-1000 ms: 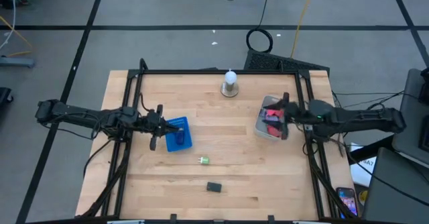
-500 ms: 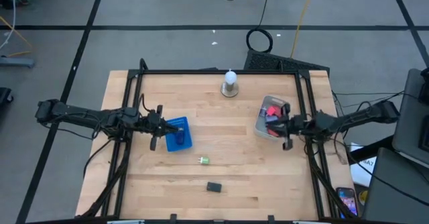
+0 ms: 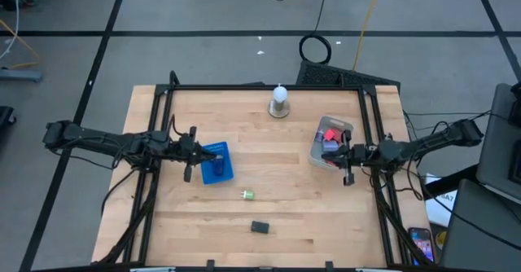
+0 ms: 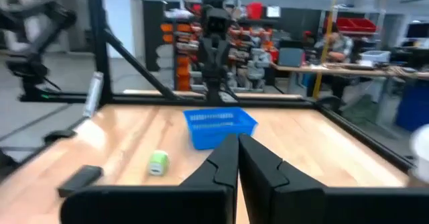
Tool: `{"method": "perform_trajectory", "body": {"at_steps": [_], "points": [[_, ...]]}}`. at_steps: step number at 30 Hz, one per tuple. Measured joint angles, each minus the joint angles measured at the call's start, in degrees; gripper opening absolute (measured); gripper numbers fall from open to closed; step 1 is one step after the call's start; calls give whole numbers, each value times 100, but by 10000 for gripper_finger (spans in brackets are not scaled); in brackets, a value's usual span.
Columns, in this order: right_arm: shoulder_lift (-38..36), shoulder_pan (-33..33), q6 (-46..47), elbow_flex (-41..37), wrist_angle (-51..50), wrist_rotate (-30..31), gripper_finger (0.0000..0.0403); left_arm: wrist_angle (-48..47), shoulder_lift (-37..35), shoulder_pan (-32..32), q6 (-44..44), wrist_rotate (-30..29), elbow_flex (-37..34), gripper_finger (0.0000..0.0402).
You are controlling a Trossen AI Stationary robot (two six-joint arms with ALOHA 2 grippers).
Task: Pick & Place Office items
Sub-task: Put the black digital timer into the blue bin
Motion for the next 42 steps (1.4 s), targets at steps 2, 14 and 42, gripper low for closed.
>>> {"method": "perform_trajectory", "body": {"at_steps": [2,14,42], "points": [[-192,-11,-91,-2,-235,195,2,-66,-10,-2,62,-135,0,21],[-1844,-419,50,-9,-1736,38,1,159,238,-436,-345,-260,-4,20],[-1555,-426,521,-11,-1848,21,4,-1539,7085,-1763,-831,637,5082,174]]}}
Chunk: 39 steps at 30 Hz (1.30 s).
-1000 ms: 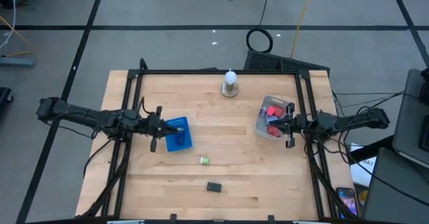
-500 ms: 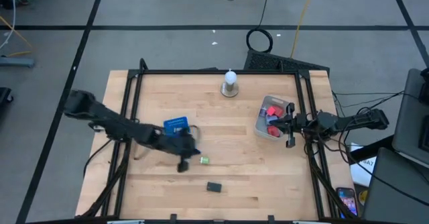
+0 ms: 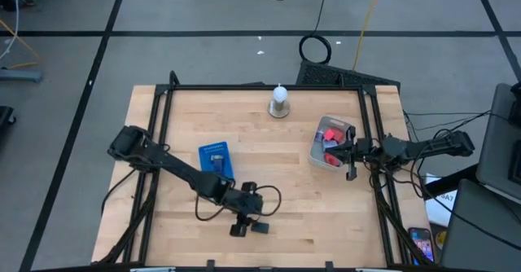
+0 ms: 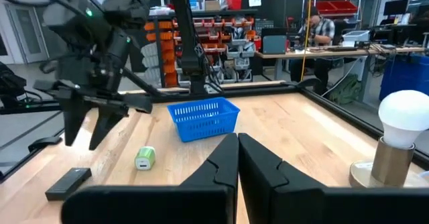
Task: Pick & Place Office items
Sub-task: Put the black digital timer into the blue bin
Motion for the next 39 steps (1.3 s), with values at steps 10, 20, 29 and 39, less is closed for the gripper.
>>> {"method": "perform_trajectory", "body": {"at_steps": [10,20,29,39], "points": [[59,-2,107,0,364,47,4,-337,14,22,-433,164,227,237],[357,-2,510,0,611,790,4,-346,14,-154,-526,393,227,248],[752,-2,1501,0,979,901,4,253,390,-524,-503,-475,231,248],[988,4,1949,0,1058,414,4,188,1046,-520,-391,-774,422,248]]}}
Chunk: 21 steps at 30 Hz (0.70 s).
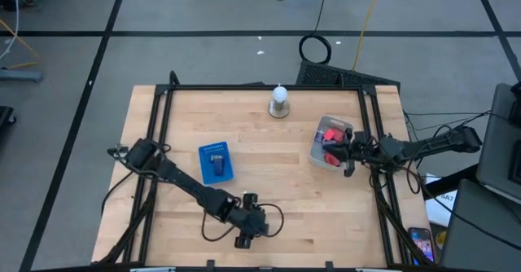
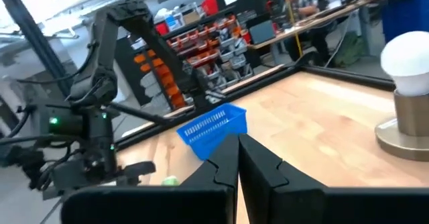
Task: Pick & Place Office items
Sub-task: Put the black digital timer into the blue bin
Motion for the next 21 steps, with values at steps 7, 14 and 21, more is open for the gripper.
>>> {"method": "perform_trajectory", "body": {"at_steps": [7,14,21], "points": [[29,-7,-381,0,97,-92,4,-631,190,230,-47,343,276,248],[56,-7,-543,0,225,-106,4,-689,170,571,356,613,297,248],[77,-4,-449,0,206,-116,4,-591,194,794,538,615,288,227]]}}
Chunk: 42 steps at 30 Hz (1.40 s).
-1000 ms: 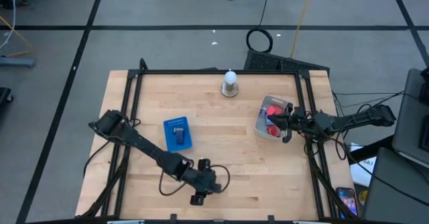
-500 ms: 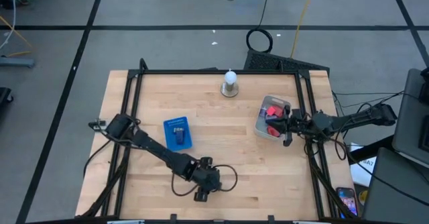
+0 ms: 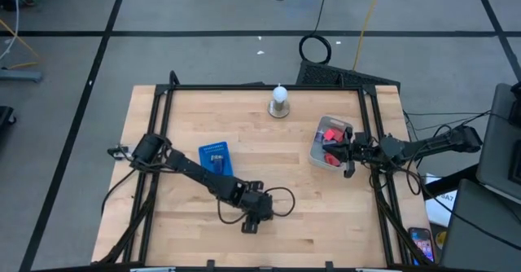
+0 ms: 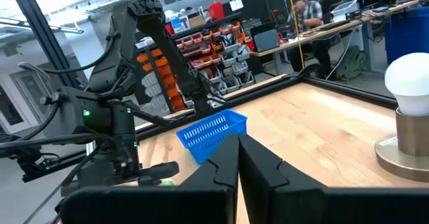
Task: Pick & Place Office items
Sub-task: Put the black digital timer into the blue bin
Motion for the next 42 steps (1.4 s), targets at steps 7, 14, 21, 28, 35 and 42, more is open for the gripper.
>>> {"method": "perform_trajectory", "body": {"at_steps": [7,14,21,28,35,42], "points": [[0,0,-23,0,-2,-4,4,-55,6,52,66,16,0,150],[4,0,-46,0,-71,-52,4,312,-655,37,579,287,-25,150],[4,4,11,0,-156,-648,4,327,-2512,-50,821,-660,-382,150],[4,2,-3,0,-157,-745,4,885,-4876,-601,558,-2246,-2247,150],[4,2,-5,0,-39,-739,4,967,-7122,-942,-211,-3852,-4197,150],[4,2,-119,0,15,-717,4,1029,-8381,-730,342,-3774,-4973,150]]}}
